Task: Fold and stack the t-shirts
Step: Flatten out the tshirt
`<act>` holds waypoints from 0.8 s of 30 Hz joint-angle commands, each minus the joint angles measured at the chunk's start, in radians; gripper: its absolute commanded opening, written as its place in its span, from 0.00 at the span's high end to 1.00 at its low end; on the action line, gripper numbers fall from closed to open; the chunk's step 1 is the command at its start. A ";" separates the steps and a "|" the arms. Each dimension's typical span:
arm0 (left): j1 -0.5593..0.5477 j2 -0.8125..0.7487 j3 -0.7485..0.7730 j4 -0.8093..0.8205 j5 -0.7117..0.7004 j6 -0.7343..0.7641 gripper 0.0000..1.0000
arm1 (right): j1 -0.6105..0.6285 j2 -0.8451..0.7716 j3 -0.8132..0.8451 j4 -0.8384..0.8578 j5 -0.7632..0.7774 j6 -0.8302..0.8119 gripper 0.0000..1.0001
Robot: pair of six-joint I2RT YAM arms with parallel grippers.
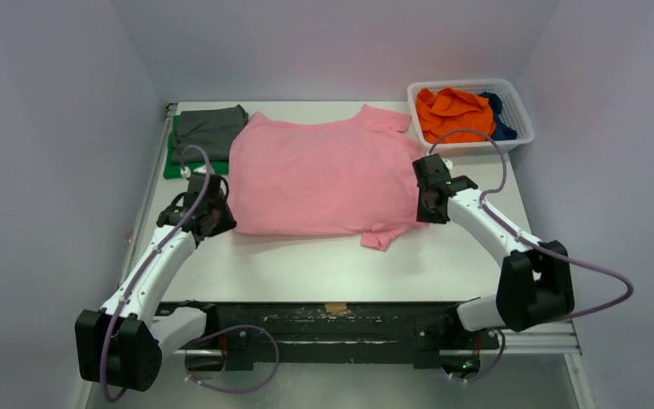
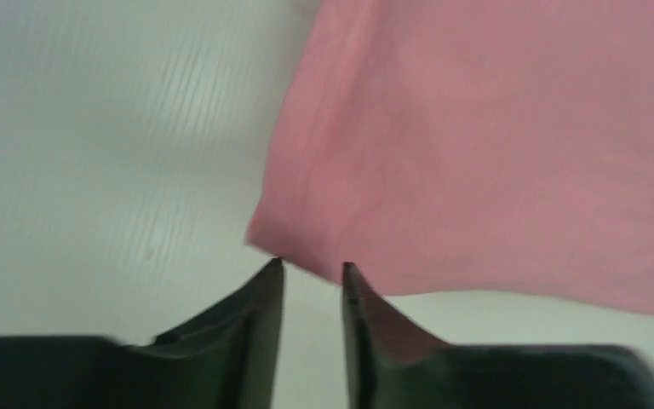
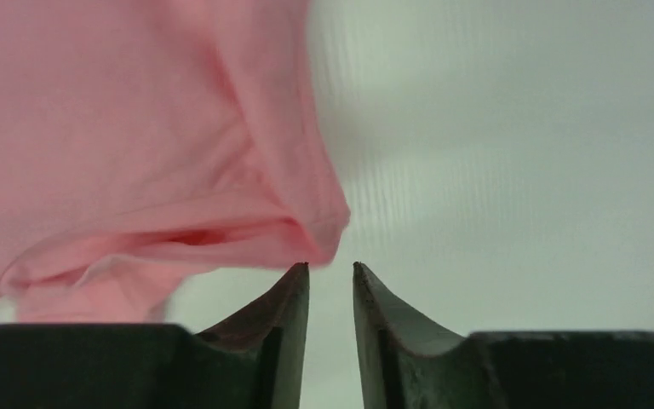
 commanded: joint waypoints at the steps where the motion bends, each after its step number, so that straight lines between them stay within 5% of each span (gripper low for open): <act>1: 0.004 -0.001 -0.093 -0.012 0.018 -0.143 0.53 | -0.010 0.013 -0.018 -0.108 0.215 0.163 0.61; 3: 0.004 -0.006 -0.085 -0.037 0.008 -0.151 0.34 | -0.009 0.030 0.021 -0.164 0.286 0.213 0.33; 4: 0.003 -0.017 -0.078 -0.048 0.003 -0.151 0.16 | -0.009 0.029 0.036 -0.181 0.304 0.232 0.17; 6: 0.002 -0.044 -0.062 -0.074 0.003 -0.157 0.06 | -0.009 0.007 0.043 -0.185 0.326 0.223 0.11; 10: -0.003 -0.091 -0.040 -0.074 0.049 -0.158 0.00 | 0.042 -0.102 -0.026 -0.083 0.195 0.160 0.11; 15: -0.030 -0.062 -0.087 0.059 0.188 -0.145 0.00 | 0.260 -0.173 -0.170 0.106 -0.050 0.148 0.24; 19: -0.051 0.061 -0.130 0.192 0.296 -0.154 0.00 | 0.361 -0.071 -0.208 0.188 -0.094 0.179 0.38; 24: -0.051 0.220 -0.122 0.256 0.306 -0.155 0.00 | 0.398 0.129 -0.148 0.161 -0.012 0.201 0.44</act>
